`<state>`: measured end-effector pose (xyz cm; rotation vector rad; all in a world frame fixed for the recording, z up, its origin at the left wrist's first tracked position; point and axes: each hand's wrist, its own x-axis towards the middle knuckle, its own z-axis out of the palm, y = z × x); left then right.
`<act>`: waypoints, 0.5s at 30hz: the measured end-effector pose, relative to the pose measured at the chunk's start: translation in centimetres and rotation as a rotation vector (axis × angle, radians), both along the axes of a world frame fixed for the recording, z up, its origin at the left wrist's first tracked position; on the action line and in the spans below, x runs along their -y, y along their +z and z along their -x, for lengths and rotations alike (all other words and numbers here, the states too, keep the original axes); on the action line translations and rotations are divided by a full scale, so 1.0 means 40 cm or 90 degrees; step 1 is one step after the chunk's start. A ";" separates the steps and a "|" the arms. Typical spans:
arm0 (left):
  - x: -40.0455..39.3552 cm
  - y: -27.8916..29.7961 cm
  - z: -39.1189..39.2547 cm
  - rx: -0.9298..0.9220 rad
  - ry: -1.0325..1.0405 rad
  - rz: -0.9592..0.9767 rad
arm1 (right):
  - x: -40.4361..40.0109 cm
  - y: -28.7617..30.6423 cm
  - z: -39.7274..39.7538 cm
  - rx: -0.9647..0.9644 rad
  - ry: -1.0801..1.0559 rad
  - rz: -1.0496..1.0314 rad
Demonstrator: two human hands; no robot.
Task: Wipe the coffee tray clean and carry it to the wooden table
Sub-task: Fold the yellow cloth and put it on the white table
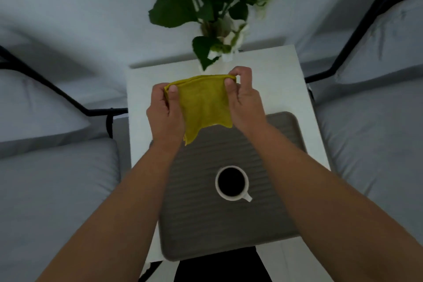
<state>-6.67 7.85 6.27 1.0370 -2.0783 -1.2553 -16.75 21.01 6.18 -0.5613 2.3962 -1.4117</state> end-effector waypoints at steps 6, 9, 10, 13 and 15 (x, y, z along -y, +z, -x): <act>0.150 -0.062 -0.035 0.075 0.096 -0.085 | 0.132 -0.079 -0.013 0.298 0.082 0.030; 0.222 -0.108 -0.020 0.082 0.092 -0.105 | 0.189 -0.126 -0.003 0.146 0.091 0.004; 0.243 -0.128 -0.014 0.085 0.082 -0.096 | 0.207 -0.144 0.002 0.111 0.090 -0.003; 0.286 -0.185 -0.002 0.109 0.052 -0.071 | 0.249 -0.197 0.017 0.098 0.101 -0.044; 0.299 -0.214 0.008 0.125 0.042 -0.080 | 0.261 -0.230 0.025 0.095 0.105 -0.079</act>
